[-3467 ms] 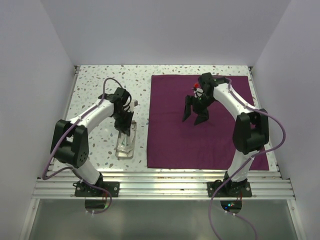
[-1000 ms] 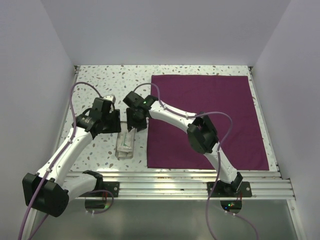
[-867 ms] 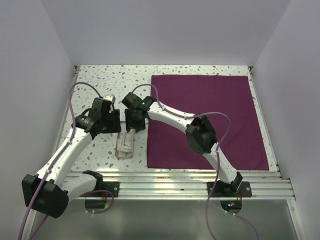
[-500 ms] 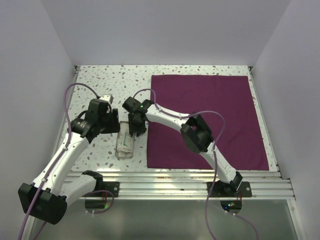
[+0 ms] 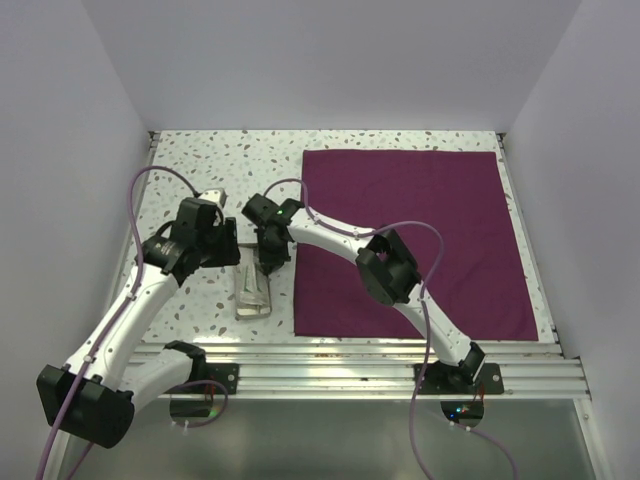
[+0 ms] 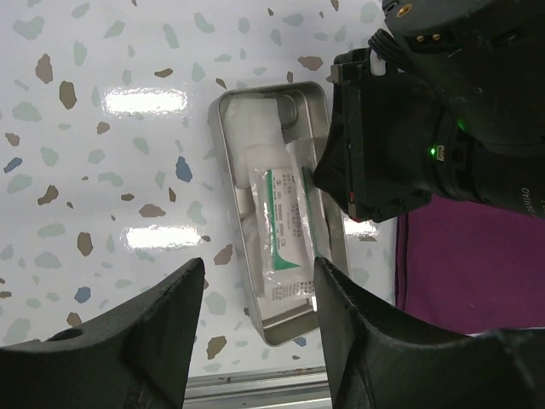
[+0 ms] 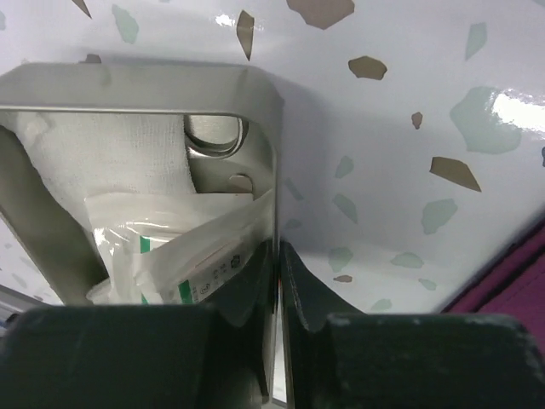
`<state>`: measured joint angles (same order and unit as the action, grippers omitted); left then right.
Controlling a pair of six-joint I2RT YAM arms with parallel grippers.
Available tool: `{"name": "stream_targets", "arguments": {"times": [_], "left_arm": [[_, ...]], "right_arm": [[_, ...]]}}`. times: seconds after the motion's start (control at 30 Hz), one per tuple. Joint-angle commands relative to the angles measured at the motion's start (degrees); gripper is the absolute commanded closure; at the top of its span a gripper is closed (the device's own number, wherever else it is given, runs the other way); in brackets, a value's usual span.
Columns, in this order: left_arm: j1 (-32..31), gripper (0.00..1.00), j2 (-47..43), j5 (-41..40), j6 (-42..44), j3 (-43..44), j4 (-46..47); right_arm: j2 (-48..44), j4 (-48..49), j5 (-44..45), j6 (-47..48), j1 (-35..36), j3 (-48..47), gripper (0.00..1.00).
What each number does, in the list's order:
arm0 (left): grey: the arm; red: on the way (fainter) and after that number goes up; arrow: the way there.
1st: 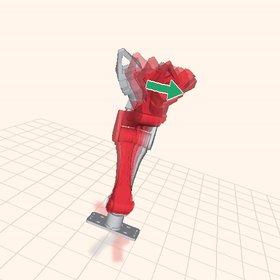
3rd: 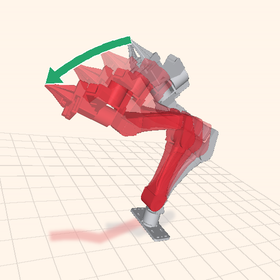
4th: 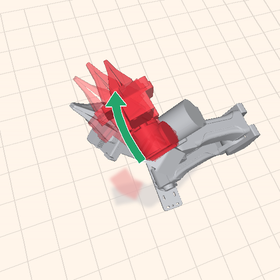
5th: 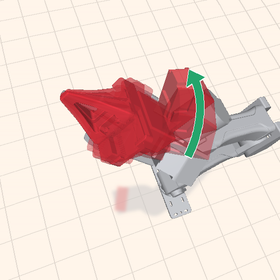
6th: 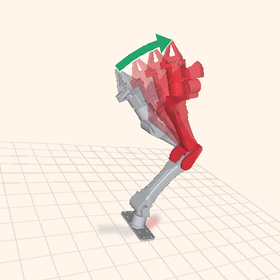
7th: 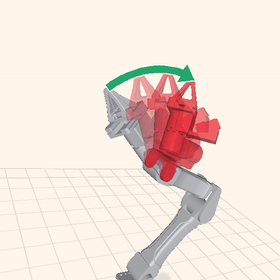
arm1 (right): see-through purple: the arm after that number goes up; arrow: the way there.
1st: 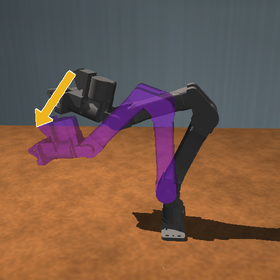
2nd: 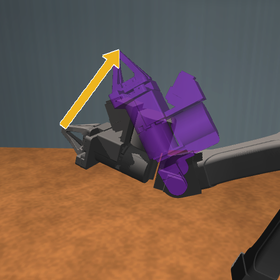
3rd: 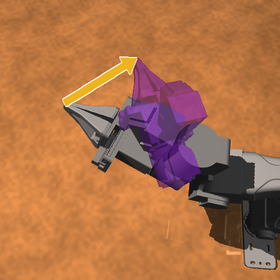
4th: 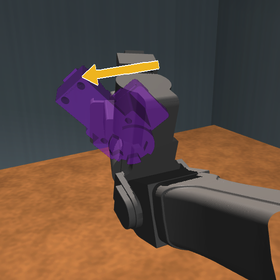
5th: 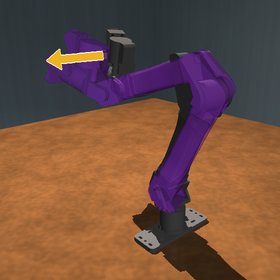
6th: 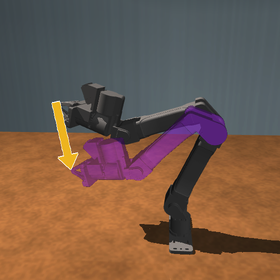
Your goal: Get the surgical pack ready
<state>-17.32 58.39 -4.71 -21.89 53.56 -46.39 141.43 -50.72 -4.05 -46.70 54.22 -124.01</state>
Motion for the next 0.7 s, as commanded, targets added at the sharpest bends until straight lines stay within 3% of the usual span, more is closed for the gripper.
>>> {"name": "stream_targets", "arguments": {"times": [0.0,0.07,0.37,0.67], "left_arm": [[0.36,0.42,0.32,-0.56,0.71,2.07,0.07],[0.36,0.42,0.85,-0.65,0.71,2.42,0.16],[0.36,0.42,3.39,-1.18,1.41,5.32,0.16],[0.36,0.42,8.31,1.54,1.41,8.40,1.91]], "right_arm": [[0.70,-2.80,0.54,2.22,0.01,-3.08,0.96],[0.43,-3.24,0.45,3.97,-0.16,-4.05,1.00],[-1.24,-11.41,3.09,12.32,-1.83,-16.26,1.00],[-6.59,-13.00,-0.08,26.20,-10.17,-11.36,1.00]]}}
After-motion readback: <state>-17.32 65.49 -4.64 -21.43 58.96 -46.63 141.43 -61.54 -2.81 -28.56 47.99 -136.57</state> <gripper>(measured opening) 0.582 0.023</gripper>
